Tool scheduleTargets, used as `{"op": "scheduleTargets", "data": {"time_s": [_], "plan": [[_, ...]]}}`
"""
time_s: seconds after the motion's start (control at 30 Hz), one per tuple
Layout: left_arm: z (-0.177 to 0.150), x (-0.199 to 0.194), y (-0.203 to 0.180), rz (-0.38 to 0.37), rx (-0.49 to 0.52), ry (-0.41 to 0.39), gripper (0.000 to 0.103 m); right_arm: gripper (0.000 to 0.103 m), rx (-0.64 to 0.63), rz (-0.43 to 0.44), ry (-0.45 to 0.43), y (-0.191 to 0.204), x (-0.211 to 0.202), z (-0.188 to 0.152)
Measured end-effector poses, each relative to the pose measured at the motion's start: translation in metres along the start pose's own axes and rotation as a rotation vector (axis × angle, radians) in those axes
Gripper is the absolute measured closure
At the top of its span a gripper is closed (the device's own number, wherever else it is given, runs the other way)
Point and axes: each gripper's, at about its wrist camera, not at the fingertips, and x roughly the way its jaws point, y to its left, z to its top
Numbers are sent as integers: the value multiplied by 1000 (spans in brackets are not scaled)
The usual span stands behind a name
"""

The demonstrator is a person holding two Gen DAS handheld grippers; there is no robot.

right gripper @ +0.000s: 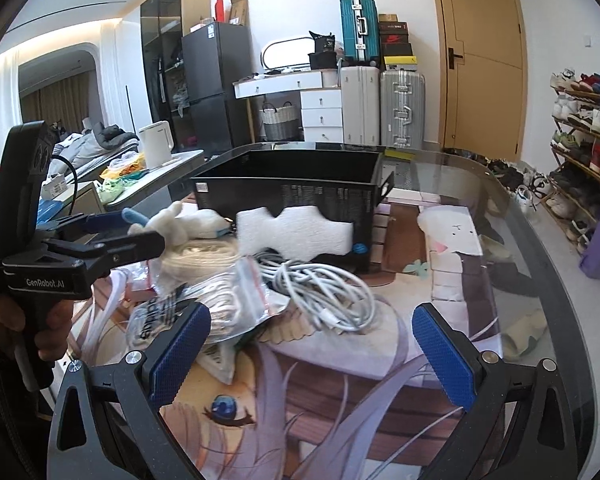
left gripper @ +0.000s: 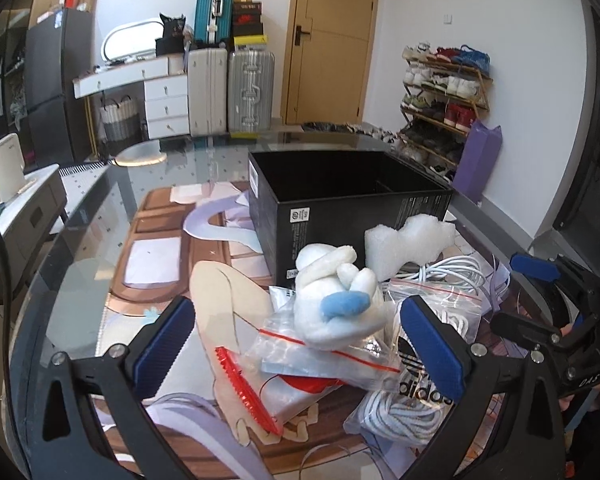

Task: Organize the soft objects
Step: 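Grasp the white plush toy with the left tool while the right tool grasps the white foam block, then lift the plush toy with the left tool while the right tool carries the foam block over the black box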

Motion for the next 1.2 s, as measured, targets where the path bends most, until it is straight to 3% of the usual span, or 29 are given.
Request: {"op": "scheduleTargets", "data": {"time_s": [0.1,0.27,0.43,0.5,1.2], "plan": [[1,4,-1,-18,-7,11,2,1,5,-15,14,-5,5,6],[5,9,-2,-22,-10,30,21,0,40,-15,44,-12,15,15],[2,13,-4,-23,11,52,59,1,80,-5,61,-13,26,24],[1,11,-3,-44,6,45,68,1,71,-6,68,-8,31,27],[12,-24,12,-27,-41,-66,70,1,93,-62,164,27,88,55]]}}
